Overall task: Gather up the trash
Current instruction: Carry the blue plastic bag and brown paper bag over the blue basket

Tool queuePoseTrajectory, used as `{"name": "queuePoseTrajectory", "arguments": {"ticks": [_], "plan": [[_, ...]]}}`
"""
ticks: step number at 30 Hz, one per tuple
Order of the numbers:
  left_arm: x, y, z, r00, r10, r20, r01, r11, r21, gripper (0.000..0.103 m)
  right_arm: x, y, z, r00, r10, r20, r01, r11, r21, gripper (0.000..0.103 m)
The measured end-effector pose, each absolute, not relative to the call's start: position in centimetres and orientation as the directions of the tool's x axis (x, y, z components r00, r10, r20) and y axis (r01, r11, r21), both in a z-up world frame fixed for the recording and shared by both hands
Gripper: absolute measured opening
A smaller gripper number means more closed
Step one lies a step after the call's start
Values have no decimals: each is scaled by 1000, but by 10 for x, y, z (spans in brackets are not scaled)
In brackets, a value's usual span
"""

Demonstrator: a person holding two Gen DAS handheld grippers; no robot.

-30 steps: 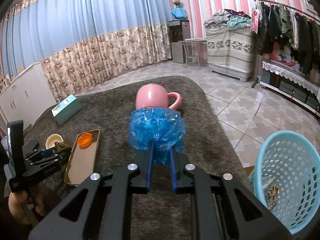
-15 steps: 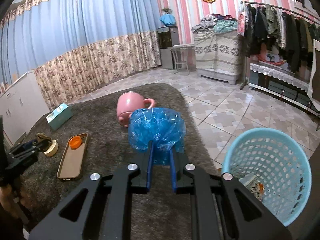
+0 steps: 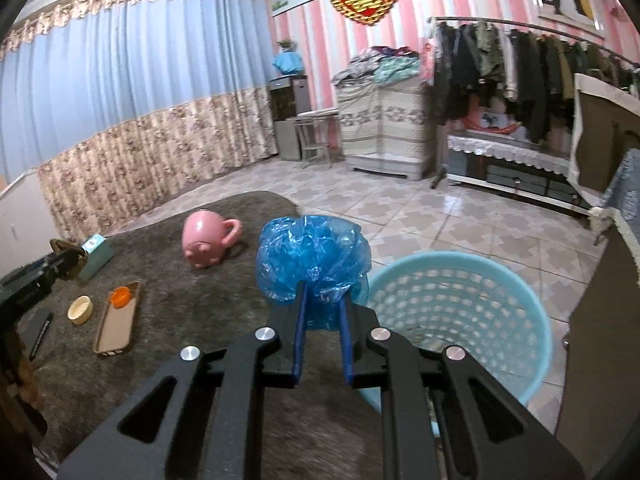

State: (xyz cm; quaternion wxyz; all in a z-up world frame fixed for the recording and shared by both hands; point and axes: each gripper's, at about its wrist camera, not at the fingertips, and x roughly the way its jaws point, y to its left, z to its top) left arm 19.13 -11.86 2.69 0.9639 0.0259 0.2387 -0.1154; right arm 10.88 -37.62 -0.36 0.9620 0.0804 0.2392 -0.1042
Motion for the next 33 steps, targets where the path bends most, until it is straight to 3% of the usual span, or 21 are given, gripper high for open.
{"name": "queuePoseTrajectory", "arguments": {"ticks": [6, 33], "plan": [[184, -143, 26, 853, -241, -464, 273, 962, 2, 42, 95, -402, -5, 856, -228, -464, 301, 950, 87, 15], [194, -227, 11, 813, -352, -463, 400, 916, 7, 42, 103, -456, -21, 823, -280, -494, 376, 921, 106, 15]]}}
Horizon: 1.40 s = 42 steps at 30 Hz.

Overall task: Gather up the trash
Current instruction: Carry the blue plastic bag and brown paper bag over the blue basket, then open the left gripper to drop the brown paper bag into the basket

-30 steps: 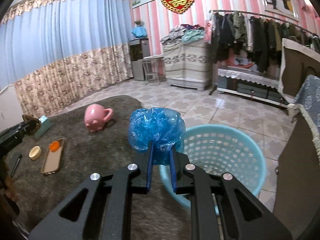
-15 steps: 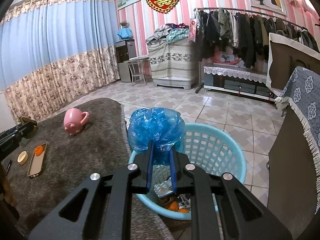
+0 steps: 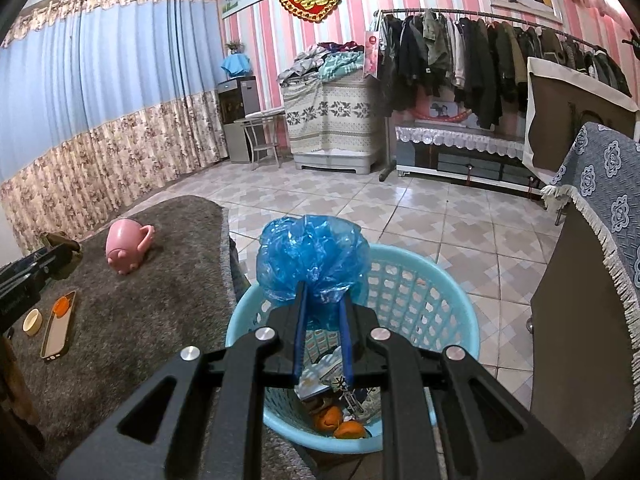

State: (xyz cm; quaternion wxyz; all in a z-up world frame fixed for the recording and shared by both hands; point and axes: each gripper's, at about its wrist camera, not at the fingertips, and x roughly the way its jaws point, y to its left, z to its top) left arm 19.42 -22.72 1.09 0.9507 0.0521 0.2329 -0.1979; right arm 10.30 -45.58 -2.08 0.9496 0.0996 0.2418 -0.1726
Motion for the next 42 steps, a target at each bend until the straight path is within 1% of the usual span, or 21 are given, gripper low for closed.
{"name": "queuePoseTrajectory", "arguments": {"ticks": [7, 15, 22, 27, 36, 39, 40, 41, 42], "plan": [[200, -240, 7, 807, -357, -470, 406, 914, 3, 42, 113, -464, -27, 813, -294, -503, 393, 914, 100, 15], [210, -272, -1, 777, -401, -485, 458, 889, -2, 42, 114, -480, -33, 793, -327, -513, 431, 897, 94, 15], [211, -325, -17, 733, -458, -502, 540, 841, 22, 42, 109, -505, -39, 774, -351, -527, 476, 872, 117, 15], [213, -363, -29, 685, -503, -528, 600, 800, 16, 42, 107, -518, -44, 755, -373, -540, 506, 854, 118, 15], [202, -421, -46, 645, -565, -515, 677, 735, 42, 43, 92, -538, -47, 737, -400, -545, 558, 816, 155, 15], [202, -429, -50, 635, -573, -519, 686, 727, 37, 49, 91, -539, -48, 736, -399, -546, 559, 814, 157, 15], [201, -430, -51, 645, -567, -513, 680, 732, 45, 56, 91, -539, -48, 737, -399, -546, 558, 815, 157, 15], [201, -431, -50, 650, -564, -510, 676, 735, 50, 61, 91, -539, -49, 737, -399, -546, 557, 816, 155, 15], [202, -429, -49, 660, -557, -504, 667, 743, 54, 70, 91, -539, -49, 737, -400, -545, 557, 816, 154, 15]]}}
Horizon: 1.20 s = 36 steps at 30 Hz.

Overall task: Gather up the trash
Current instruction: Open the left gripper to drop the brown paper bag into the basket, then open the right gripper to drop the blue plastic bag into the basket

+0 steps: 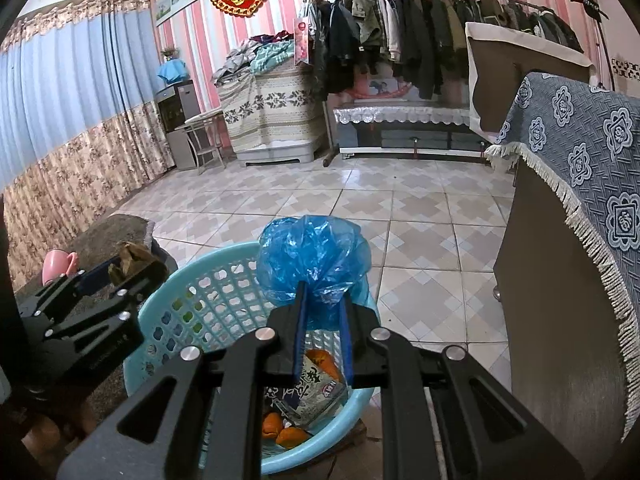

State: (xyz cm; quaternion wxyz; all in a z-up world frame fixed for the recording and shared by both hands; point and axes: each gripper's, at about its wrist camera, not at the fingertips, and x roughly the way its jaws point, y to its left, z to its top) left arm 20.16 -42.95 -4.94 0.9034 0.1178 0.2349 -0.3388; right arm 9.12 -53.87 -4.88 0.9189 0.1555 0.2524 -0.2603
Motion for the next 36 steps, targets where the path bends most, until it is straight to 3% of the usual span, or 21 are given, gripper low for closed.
{"name": "queuePoseTrajectory", "arguments": {"ticks": [7, 19, 20, 22, 23, 29, 34, 36], "plan": [[218, -399, -38, 695, -536, -479, 608, 794, -7, 86, 97, -530, -52, 743, -419, -522, 566, 810, 154, 15], [215, -314, -11, 799, -430, -421, 471, 882, -6, 96, 133, -489, -65, 749, -385, -540, 515, 851, 108, 17], [213, -303, -8, 812, -414, -412, 454, 891, 0, 97, 136, -487, -65, 747, -380, -546, 511, 853, 105, 20], [213, -287, -1, 826, -393, -405, 430, 903, 0, 97, 139, -484, -64, 741, -391, -546, 514, 854, 85, 58], [212, -277, 1, 833, -379, -402, 413, 911, -2, 97, 139, -481, -61, 744, -401, -534, 515, 854, 76, 65], [205, -214, 17, 865, -317, -388, 328, 944, -39, 97, 138, -468, -47, 766, -400, -503, 492, 869, 59, 78], [192, -172, 26, 902, -223, -369, 244, 970, 11, 97, 139, -448, -35, 787, -389, -479, 457, 889, 30, 92], [187, -153, 28, 908, -197, -370, 216, 976, 9, 97, 141, -439, -29, 800, -367, -474, 431, 902, 30, 92]]}}
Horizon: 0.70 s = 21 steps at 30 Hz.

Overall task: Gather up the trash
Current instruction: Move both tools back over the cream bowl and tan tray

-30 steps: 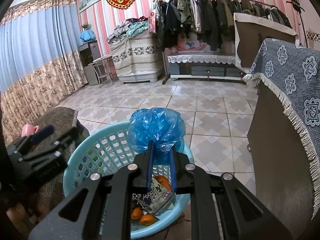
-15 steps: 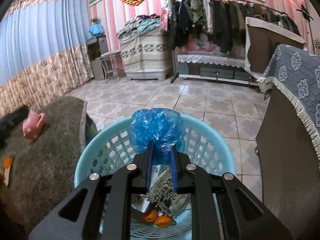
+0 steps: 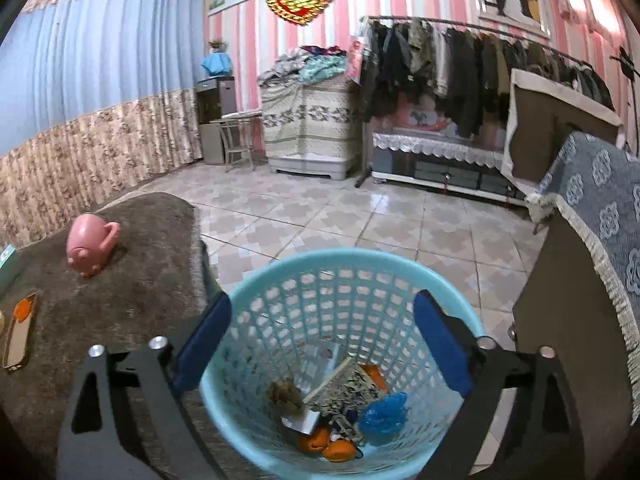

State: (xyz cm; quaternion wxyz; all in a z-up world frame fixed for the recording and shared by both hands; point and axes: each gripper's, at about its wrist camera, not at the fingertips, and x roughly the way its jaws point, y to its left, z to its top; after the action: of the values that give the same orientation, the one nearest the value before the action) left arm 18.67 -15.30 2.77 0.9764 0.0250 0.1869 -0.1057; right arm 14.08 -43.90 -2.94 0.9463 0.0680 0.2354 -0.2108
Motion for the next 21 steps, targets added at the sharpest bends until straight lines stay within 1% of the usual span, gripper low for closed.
{"name": "queuePoseTrajectory", "arguments": {"ticks": [6, 16, 21], "plan": [[173, -106, 25, 913, -137, -385, 141, 990, -20, 97, 150, -394, -10, 853, -266, -448, 315, 948, 38, 95], [154, -32, 15, 917, -33, -398, 31, 999, -11, 97, 160, -306, 3, 889, -145, -435, 155, 988, -12, 96], [153, -1, 11, 908, -27, -418, 12, 999, -38, 97, 162, -268, 1, 896, -96, -433, 80, 995, -55, 96]]}}
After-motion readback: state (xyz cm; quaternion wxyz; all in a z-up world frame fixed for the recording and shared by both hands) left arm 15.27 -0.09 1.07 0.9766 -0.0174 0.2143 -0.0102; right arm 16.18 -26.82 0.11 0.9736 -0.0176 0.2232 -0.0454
